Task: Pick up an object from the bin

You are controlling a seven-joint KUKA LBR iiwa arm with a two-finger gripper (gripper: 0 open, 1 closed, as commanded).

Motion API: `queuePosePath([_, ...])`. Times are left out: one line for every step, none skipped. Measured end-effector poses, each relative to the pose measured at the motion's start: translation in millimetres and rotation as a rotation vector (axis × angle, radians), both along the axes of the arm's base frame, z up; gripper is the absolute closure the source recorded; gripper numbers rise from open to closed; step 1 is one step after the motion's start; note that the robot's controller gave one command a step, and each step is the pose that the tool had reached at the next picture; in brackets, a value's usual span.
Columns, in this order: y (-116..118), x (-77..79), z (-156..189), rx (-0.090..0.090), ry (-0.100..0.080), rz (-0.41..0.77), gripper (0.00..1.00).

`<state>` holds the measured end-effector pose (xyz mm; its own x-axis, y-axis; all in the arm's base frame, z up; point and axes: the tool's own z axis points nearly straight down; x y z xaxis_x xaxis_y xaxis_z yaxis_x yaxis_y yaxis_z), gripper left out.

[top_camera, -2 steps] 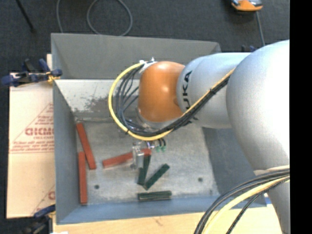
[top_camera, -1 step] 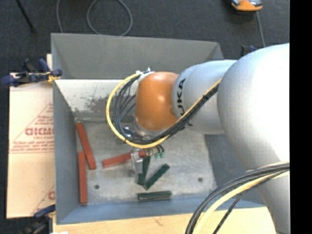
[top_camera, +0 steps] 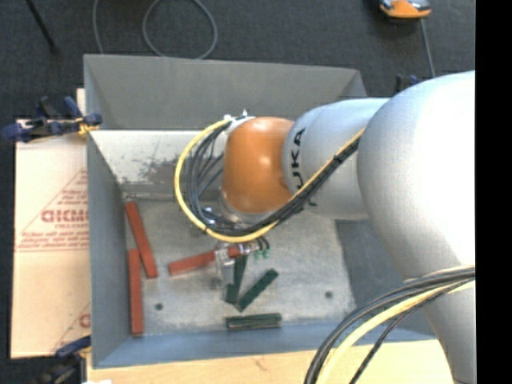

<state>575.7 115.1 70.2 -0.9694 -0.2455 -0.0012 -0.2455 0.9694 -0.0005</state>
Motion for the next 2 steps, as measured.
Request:
queuePosePath([0,0.4,0,0.001,-0.001,-0.001,1.0])
queuePosePath([0,1.9,17,0.001,-0.005,-0.003,1.0])
